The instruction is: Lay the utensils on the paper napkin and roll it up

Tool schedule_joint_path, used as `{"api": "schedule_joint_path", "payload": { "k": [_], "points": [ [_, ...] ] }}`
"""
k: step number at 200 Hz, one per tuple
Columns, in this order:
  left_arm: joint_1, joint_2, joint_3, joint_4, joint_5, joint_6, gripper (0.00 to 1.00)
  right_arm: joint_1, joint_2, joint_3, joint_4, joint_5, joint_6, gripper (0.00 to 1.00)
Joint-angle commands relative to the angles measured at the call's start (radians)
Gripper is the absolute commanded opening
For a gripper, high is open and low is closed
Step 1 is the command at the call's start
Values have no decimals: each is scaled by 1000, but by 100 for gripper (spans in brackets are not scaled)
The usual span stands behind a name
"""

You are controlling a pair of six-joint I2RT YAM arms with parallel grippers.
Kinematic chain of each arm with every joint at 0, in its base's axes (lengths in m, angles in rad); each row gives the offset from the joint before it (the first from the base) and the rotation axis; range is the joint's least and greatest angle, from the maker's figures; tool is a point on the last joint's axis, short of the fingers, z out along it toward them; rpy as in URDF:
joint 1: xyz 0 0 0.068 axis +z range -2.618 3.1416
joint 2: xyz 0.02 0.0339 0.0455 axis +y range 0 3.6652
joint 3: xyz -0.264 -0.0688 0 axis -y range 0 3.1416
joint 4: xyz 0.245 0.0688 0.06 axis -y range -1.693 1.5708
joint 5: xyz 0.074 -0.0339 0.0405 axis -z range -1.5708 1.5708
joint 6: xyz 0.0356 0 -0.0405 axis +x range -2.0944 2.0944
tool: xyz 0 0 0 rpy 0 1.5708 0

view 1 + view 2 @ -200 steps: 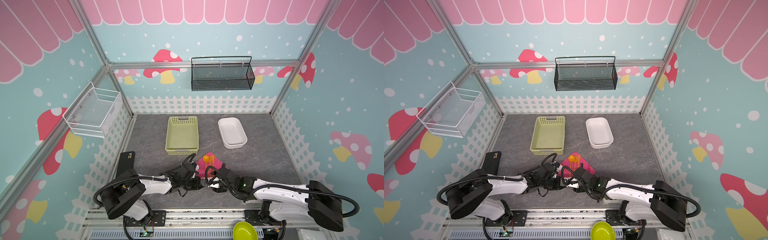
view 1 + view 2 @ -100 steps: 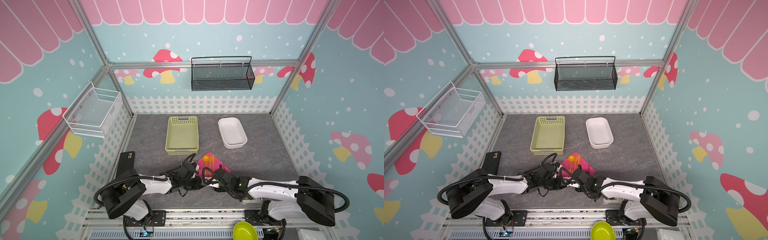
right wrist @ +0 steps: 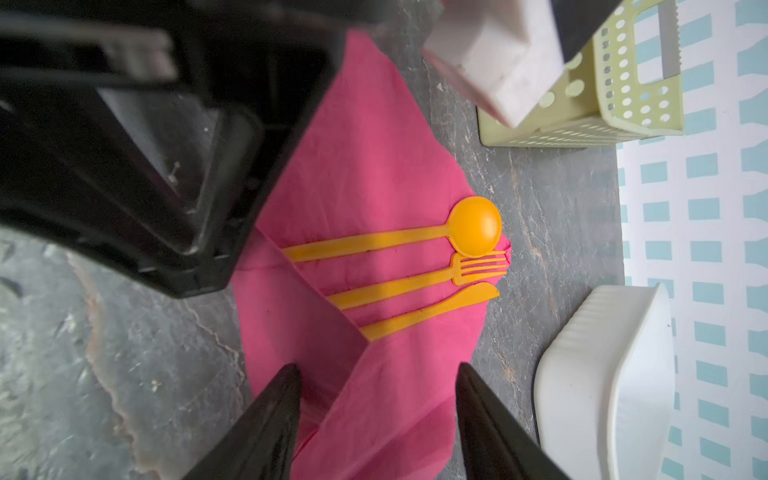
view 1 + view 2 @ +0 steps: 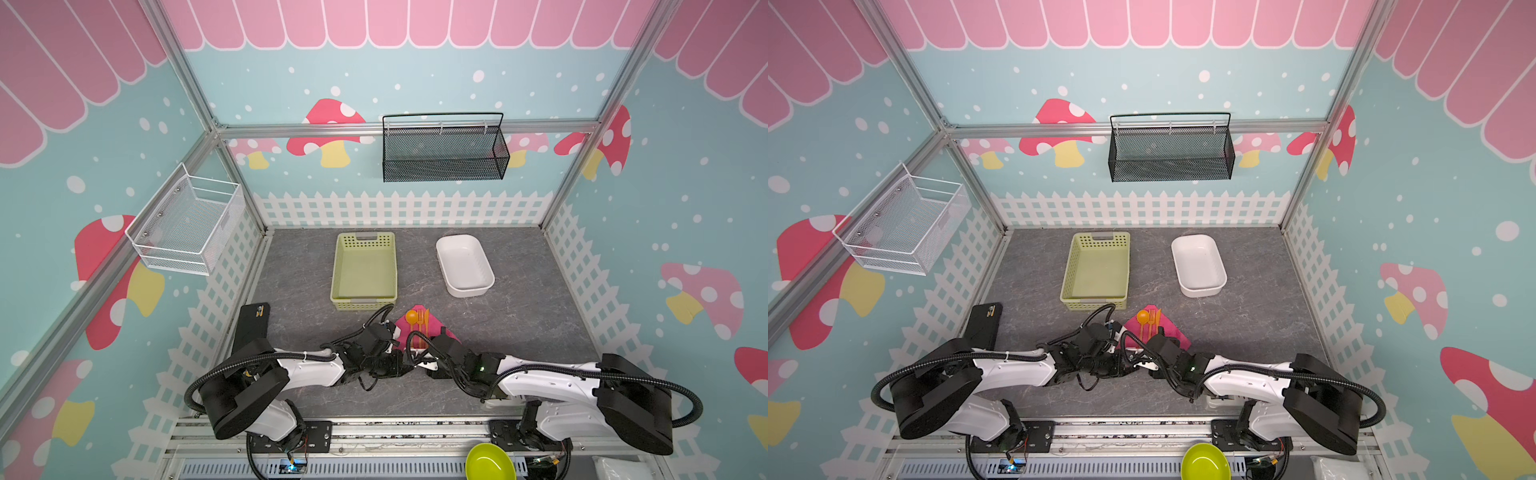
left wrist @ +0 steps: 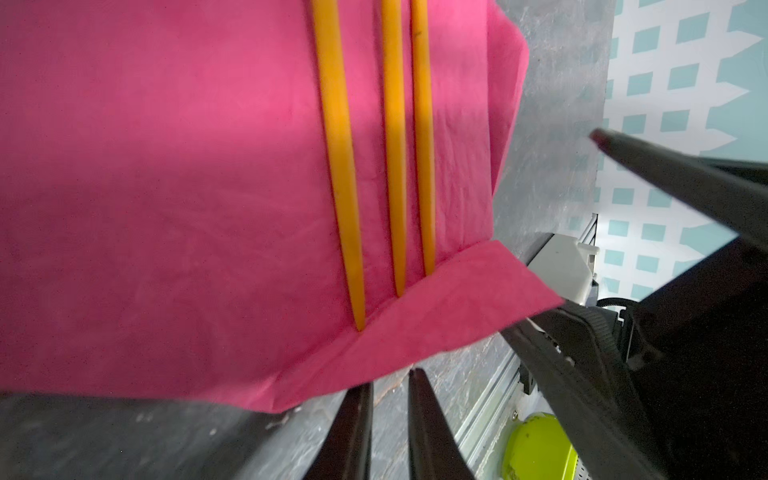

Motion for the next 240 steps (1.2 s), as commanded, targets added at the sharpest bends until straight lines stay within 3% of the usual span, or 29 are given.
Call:
{"api": "schedule_joint_path", "payload": {
  "k": [1,80,98,147,221,240],
  "points": [
    [-10,-4,45,8,4,-14,19,-6,-23,-16,23,-13,7,62],
    [-9,79,126,11,18,-8,17,-7,-251,-6,24,37,94,65],
    [-10,104,143,9,19,-3,17,-15,-311,19,18,83,185,66],
    [-10,147,185,-17,6,18,16,-95,-362,116,-92,40,510,70],
    [-10,168,215,-64,-34,59,14,-410,-231,231,-307,-329,907,69],
    [-10,173,227,-91,-43,76,14,-491,-193,222,-315,-471,976,63]
  ]
}}
